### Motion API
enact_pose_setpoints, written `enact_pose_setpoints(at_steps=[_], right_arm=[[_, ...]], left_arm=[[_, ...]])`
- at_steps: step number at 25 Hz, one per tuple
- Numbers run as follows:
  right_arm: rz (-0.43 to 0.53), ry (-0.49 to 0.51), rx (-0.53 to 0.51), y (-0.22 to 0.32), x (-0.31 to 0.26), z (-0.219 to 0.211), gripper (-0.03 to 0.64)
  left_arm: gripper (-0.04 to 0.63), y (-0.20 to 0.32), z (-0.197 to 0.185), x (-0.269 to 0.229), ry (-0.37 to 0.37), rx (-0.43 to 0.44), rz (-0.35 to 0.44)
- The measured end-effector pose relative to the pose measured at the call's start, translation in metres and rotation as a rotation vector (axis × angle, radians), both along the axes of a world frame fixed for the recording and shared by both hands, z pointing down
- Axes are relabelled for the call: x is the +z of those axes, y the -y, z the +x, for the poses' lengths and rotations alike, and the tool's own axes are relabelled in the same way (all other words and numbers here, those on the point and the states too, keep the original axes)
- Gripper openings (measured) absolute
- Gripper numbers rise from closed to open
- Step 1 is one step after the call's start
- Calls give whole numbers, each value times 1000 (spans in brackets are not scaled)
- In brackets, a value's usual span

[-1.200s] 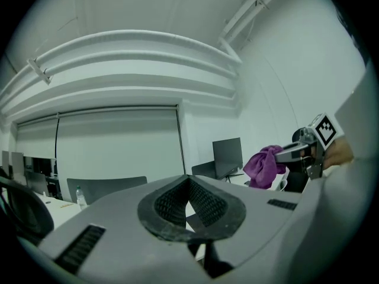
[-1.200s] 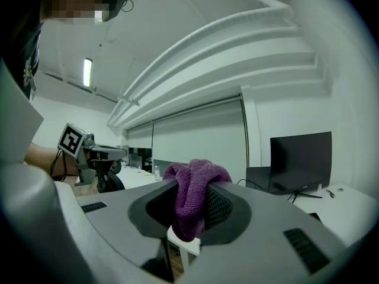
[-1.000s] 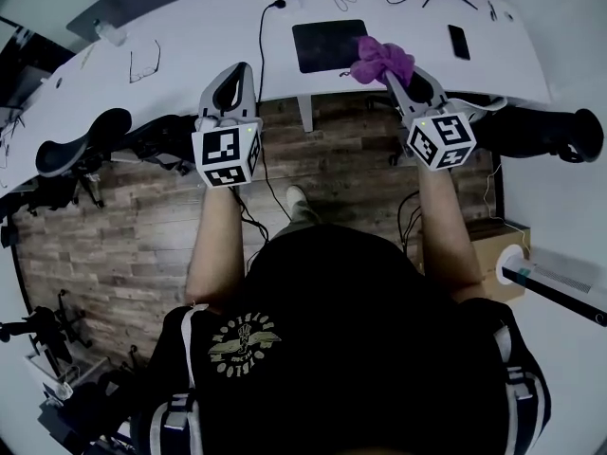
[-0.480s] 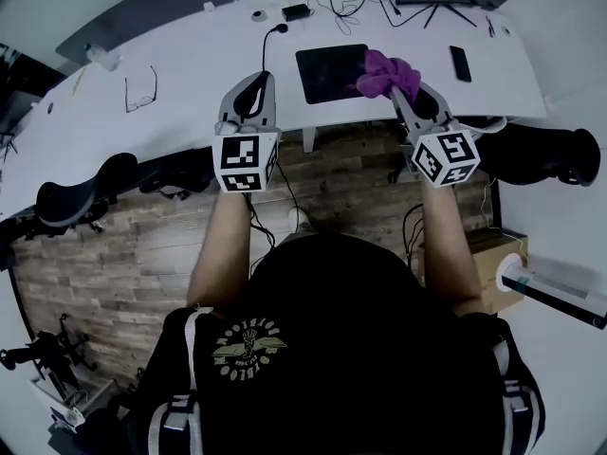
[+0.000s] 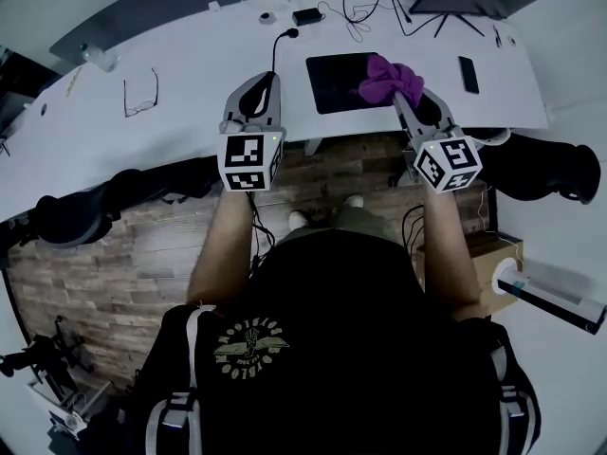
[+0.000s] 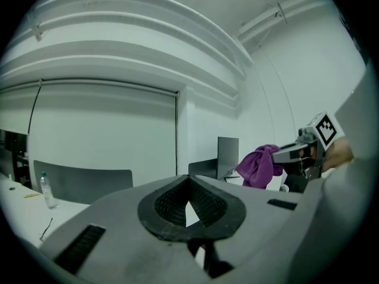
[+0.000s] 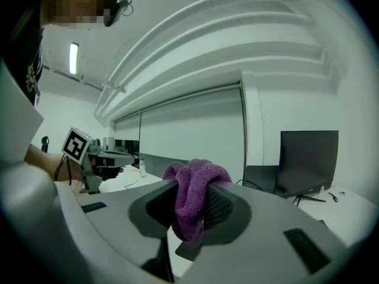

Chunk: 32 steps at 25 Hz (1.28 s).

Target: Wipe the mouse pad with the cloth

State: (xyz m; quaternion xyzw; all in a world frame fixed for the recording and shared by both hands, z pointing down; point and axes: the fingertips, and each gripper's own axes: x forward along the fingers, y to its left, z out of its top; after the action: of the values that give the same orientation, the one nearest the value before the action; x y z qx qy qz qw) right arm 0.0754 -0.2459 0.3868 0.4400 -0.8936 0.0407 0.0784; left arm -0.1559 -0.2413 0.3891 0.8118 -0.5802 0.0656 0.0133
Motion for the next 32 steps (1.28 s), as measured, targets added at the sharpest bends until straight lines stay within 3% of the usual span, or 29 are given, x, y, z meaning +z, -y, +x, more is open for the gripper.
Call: enact_pose_setpoints(at_steps=[19, 32], right_arm=[[-189, -26, -198, 100, 108, -66, 80], [-369, -112, -341, 151, 223, -107, 80]], left_arm=[[2, 75, -32, 44, 26, -108, -78], [2, 112, -30, 97, 28, -157, -199]])
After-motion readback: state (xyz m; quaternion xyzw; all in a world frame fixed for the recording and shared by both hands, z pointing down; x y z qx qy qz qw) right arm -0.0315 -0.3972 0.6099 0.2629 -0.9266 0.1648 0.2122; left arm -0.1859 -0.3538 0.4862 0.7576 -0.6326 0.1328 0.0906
